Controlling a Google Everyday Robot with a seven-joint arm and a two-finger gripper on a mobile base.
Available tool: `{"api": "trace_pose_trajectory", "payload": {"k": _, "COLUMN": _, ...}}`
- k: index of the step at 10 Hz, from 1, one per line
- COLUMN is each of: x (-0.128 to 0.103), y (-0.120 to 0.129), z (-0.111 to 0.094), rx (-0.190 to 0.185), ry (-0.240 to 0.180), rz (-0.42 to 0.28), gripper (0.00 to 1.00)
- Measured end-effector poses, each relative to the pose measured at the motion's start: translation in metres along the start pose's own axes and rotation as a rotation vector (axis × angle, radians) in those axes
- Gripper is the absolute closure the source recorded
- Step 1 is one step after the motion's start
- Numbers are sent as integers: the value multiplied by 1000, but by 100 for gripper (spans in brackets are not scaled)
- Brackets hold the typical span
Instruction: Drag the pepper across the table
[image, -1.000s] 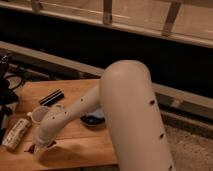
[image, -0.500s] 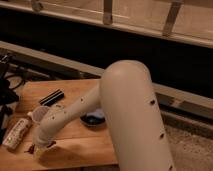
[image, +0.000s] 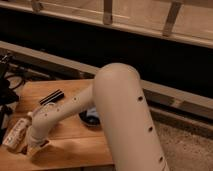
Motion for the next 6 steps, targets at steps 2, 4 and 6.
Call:
{"api": "trace_pose_trajectory", "payload": {"k": 2, "x": -9, "y": -3, "z": 9, "rx": -11, "ry": -33, "rz": -31, "gripper": 100}}
{"api": "trace_pose_trajectory", "payload": {"k": 4, "x": -28, "y": -7, "z": 23, "rx": -30, "ry": -76, "rz": -87, "gripper": 95}}
{"api": "trace_pose_trajectory", "payload": {"k": 6, "x": -46, "y": -3, "z": 36, "rx": -35, "ry": -91, "rz": -120, "gripper": 88}}
